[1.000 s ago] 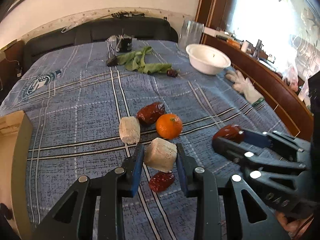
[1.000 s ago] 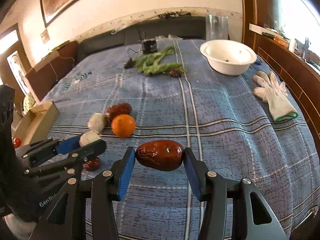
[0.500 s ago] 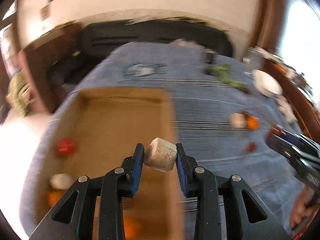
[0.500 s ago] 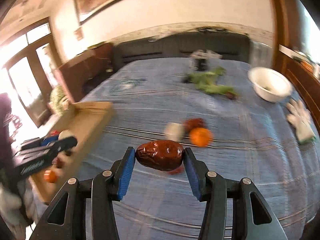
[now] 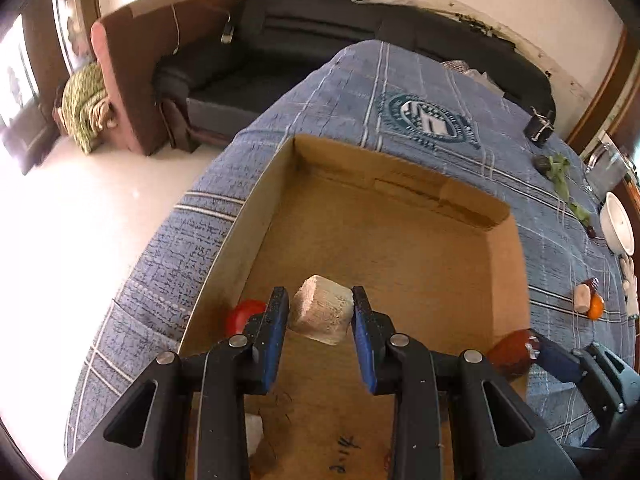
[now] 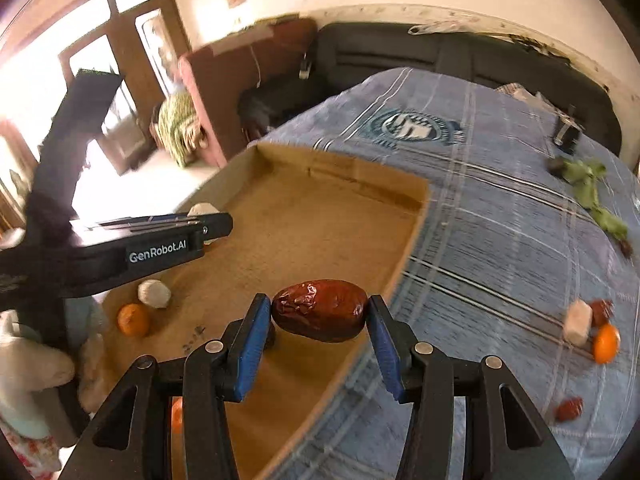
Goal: Organize fruits
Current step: 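Carry the white cube and large red date over the box and open both tools, then grasp another white cube with the left tool while the right tool grasps an orange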
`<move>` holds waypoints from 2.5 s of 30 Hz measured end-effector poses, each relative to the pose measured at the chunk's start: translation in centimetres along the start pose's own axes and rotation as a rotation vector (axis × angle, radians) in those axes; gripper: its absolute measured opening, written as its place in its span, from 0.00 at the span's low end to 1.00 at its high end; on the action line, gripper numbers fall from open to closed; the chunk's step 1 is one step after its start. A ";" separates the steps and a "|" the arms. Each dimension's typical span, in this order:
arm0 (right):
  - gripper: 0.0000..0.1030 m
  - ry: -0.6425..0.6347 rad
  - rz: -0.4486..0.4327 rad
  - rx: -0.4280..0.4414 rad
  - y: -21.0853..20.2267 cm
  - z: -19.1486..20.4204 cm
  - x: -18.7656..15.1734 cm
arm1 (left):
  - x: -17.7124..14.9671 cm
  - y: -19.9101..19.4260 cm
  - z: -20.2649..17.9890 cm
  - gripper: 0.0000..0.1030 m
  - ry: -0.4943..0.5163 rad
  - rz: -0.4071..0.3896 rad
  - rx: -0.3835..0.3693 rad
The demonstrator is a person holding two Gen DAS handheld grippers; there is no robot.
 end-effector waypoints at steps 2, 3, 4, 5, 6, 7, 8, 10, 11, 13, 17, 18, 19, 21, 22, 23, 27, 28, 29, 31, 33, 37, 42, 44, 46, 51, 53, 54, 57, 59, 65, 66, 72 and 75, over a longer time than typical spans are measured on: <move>0.53 -0.005 0.013 -0.007 1.0 0.1 0.3 | 0.0 0.6 0.3 0.30 -0.018 0.010 -0.007; 0.53 -0.007 0.018 -0.010 1.5 0.2 0.4 | 0.1 0.7 0.5 0.30 -0.027 0.009 -0.020; 0.53 -0.008 0.021 -0.012 1.8 0.3 0.6 | 0.2 0.7 0.5 0.30 -0.029 0.005 -0.023; 0.53 -0.009 0.025 -0.015 2.2 0.4 0.8 | 0.2 0.6 0.6 0.30 -0.029 0.004 -0.025; 0.53 -0.009 0.029 -0.017 2.6 0.5 1.0 | 0.1 0.5 0.5 0.30 -0.028 0.003 -0.027; 0.53 -0.008 0.032 -0.018 2.8 0.5 1.0 | 0.2 0.5 0.4 0.31 -0.027 0.004 -0.033; 0.54 -0.007 0.034 -0.019 2.9 0.3 1.1 | 0.2 0.6 0.4 0.32 -0.028 0.006 -0.037; 0.54 -0.006 0.037 -0.023 3.3 0.3 1.1 | 0.2 0.4 0.5 0.37 -0.042 -0.003 -0.057; 0.54 -0.005 0.036 -0.022 3.2 0.4 1.0 | 0.2 0.2 0.6 0.40 -0.058 -0.007 -0.077; 0.55 -0.001 0.032 -0.020 3.2 0.5 1.0 | 0.1 -0.4 0.8 0.41 -0.084 -0.013 -0.101; 0.64 0.019 0.000 -0.005 2.1 0.3 1.4 | 0.1 -2.9 1.2 0.42 -0.096 -0.056 -0.114; 0.64 0.025 -0.011 -0.005 1.4 0.0 1.5 | 0.1 -3.9 1.3 0.44 -0.093 -0.075 -0.116; 0.64 0.035 -0.030 0.000 0.3 -0.4 1.6 | 0.0 -5.1 1.4 0.50 -0.089 -0.099 -0.122; 0.65 0.054 -0.065 -0.002 -1.7 -1.2 1.4 | -0.4 -7.4 1.6 0.58 -0.087 -0.148 -0.125; 0.67 0.064 -0.082 -0.011 -2.7 -1.6 1.2 | -0.9 -8.9 1.7 0.62 -0.085 -0.180 -0.125; 0.68 0.076 -0.097 -0.025 -3.5 -2.2 0.8 | -1.3 -10.0 1.7 0.63 -0.085 -0.203 -0.130; 0.69 0.132 -0.093 -0.021 -5.6 -3.8 -2.2 | -4.1 -14.1 1.4 0.70 -0.097 -0.286 -0.157; 0.69 0.140 -0.086 -0.012 -5.9 -3.9 -2.8 | -5.2 -15.0 1.0 0.71 -0.092 -0.306 -0.161; 0.69 0.145 -0.081 -0.007 -6.1 -4.0 -3.6 | -5.8 -15.4 0.7 0.71 -0.087 -0.313 -0.164; 0.69 0.149 -0.076 -0.002 -6.8 -4.2 -5.2 | -7.5 -16.1 -0.4 0.71 -0.069 -0.319 -0.179; 0.69 0.156 -0.077 -0.009 -7.5 -4.5 -6.5 | -8.9 -16.6 -1.6 0.71 -0.054 -0.315 -0.189; 0.72 0.172 -0.084 -0.034 -9.2 -6.1 -9.0 | -11.1 -17.1 -4.8 0.72 0.001 -0.322 -0.187; 0.72 0.222 -0.084 -0.092 -10.9 -9.9 -11.5 | -13.1 -16.9 -9.1 0.71 0.140 -0.344 -0.109; 0.72 0.260 -0.088 -0.112 -11.8 -12.0 -12.4 | -13.8 -16.8 -10.6 0.71 0.188 -0.352 -0.088; 0.72 0.292 -0.095 -0.125 -12.6 -13.6 -13.2 | -14.2 -16.8 -11.7 0.71 0.228 -0.361 -0.065; 0.72 0.348 -0.121 -0.162 -14.8 -16.9 -14.2 | -14.7 -16.5 -13.0 0.71 0.273 -0.357 -0.032; 0.73 0.357 -0.128 -0.172 -15.3 -17.8 -14.5 | -14.9 -16.3 -13.3 0.71 0.281 -0.349 -0.021; 0.73 0.361 -0.130 -0.173 -15.4 -18.0 -14.5 | -15.0 -16.2 -13.4 0.71 0.283 -0.345 -0.020; 0.73 0.365 -0.132 -0.177 -15.7 -18.6 -14.7 | -15.0 -15.9 -13.7 0.71 0.288 -0.335 -0.016; 0.73 0.365 -0.133 -0.180 -15.7 -18.8 -14.7 | -15.1 -15.8 -13.9 0.72 0.294 -0.331 -0.013; 0.73 0.380 -0.123 -0.177 -15.1 -19.7 -15.0 | -15.4 -14.6 -14.4 0.72 0.302 -0.299 -0.022; 0.73 0.383 -0.122 -0.176 -15.1 -19.9 -15.1 | -15.4 -14.4 -14.4 0.72 0.300 -0.292 -0.027; 0.73 0.410 -0.115 -0.200 -14.8 -22.0 -14.6 | -15.4 -12.8 -14.5 0.72 0.271 -0.244 -0.075; 0.73 0.410 -0.117 -0.226 -14.6 -23.3 -13.6 | -15.4 -11.7 -14.7 0.72 0.254 -0.213 -0.102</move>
Point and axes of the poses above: each gripper's, at about its wrist camera, not at the fingertips, and y roughly the way its jaws point, z to its left, x to its top, the point moved 7 cm from there along y, roughly the way its jaws point, and after that the axes turned 2 degrees about x, right-handed, at the moved point
